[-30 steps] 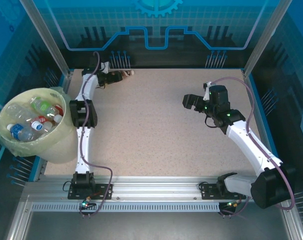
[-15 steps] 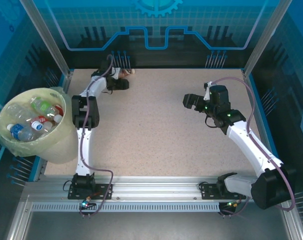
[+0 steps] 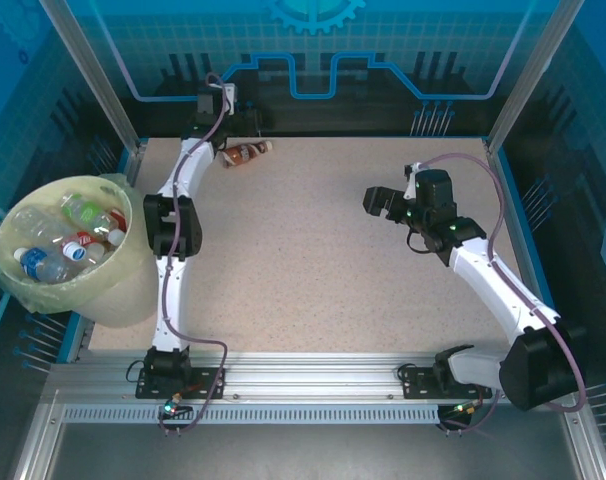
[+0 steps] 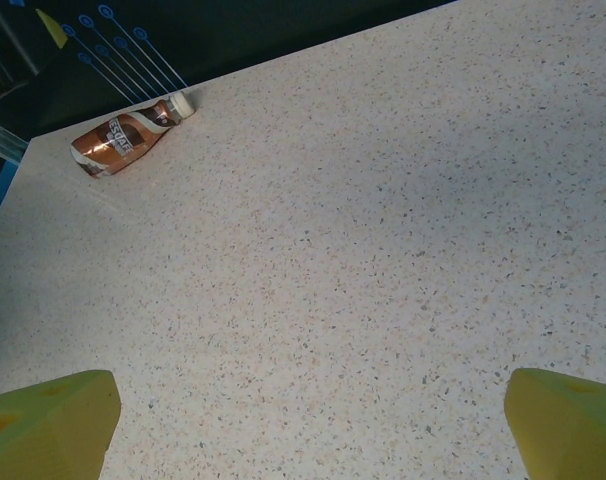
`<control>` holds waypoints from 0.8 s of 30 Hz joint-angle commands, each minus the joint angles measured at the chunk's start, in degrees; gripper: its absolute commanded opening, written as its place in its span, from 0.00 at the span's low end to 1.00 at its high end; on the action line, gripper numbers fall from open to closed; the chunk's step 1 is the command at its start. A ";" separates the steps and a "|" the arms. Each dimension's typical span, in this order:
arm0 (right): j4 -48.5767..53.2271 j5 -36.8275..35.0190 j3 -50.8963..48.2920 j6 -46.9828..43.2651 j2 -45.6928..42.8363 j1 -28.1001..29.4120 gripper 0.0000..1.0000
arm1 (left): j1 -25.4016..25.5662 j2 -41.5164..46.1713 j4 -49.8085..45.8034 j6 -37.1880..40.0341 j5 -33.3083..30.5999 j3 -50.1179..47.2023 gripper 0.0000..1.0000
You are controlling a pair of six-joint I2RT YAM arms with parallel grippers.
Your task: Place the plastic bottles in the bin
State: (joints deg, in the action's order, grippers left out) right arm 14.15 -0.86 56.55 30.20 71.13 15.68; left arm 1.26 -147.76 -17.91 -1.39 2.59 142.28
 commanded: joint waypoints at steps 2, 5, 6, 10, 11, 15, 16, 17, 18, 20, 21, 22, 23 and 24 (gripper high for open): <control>-0.76 0.40 0.53 -0.38 0.27 -0.77 1.00 | -1.94 -10.12 -7.20 -1.23 5.00 12.68 0.99; 0.15 -0.64 0.79 -0.90 -0.25 -0.78 1.00 | -3.35 -13.72 -13.28 -4.03 12.25 18.12 0.99; 0.47 -1.00 0.87 -1.08 -0.60 -0.76 1.00 | -3.30 -12.98 -13.31 -3.78 13.50 15.88 0.99; 1.83 -1.68 1.57 -1.72 -1.41 -0.75 1.00 | -2.97 -12.66 -16.02 -1.93 14.87 13.31 0.98; 2.04 -1.77 1.62 -1.72 -1.67 -0.84 1.00 | -2.84 -13.04 -17.25 -1.76 14.99 13.54 0.98; 2.42 -1.95 1.50 -1.47 -2.31 -0.83 1.00 | -2.04 -11.74 -19.35 -0.46 14.68 10.94 0.93; 2.46 -1.96 1.54 -1.37 -2.40 -0.82 1.00 | -1.61 -10.89 -19.33 0.35 13.80 9.39 0.93; 2.55 -1.85 1.61 -1.28 -2.48 -0.79 1.00 | -1.15 -10.01 -19.38 1.28 12.76 7.67 0.93; 2.55 -1.82 1.54 -1.20 -2.58 -0.80 1.00 | -0.76 -9.47 -20.09 1.92 11.96 6.93 0.93; 2.55 -1.95 1.51 -1.24 -2.84 -0.81 1.00 | 0.17 -8.96 -21.87 2.60 9.60 6.26 0.90; 2.55 -2.04 1.53 -1.34 -3.01 -0.82 1.00 | 0.68 -9.10 -22.66 2.70 7.88 6.39 0.88; 2.70 -2.05 1.58 -1.60 -3.14 -0.80 1.00 | 1.37 -9.12 -23.34 2.83 5.30 6.50 0.86; 2.89 -2.18 1.58 -1.78 -3.32 -0.83 1.00 | 2.03 -9.27 -23.87 2.96 3.35 6.77 0.83; 3.11 -2.45 1.61 -1.96 -3.39 -0.82 1.00 | 2.69 -9.53 -24.21 2.98 2.16 7.34 0.81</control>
State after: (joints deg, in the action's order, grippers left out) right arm 16.08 -2.13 56.64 29.30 69.19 15.68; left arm 1.41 -159.28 -37.45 0.16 9.52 149.75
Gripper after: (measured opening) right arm 0.997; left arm 0.816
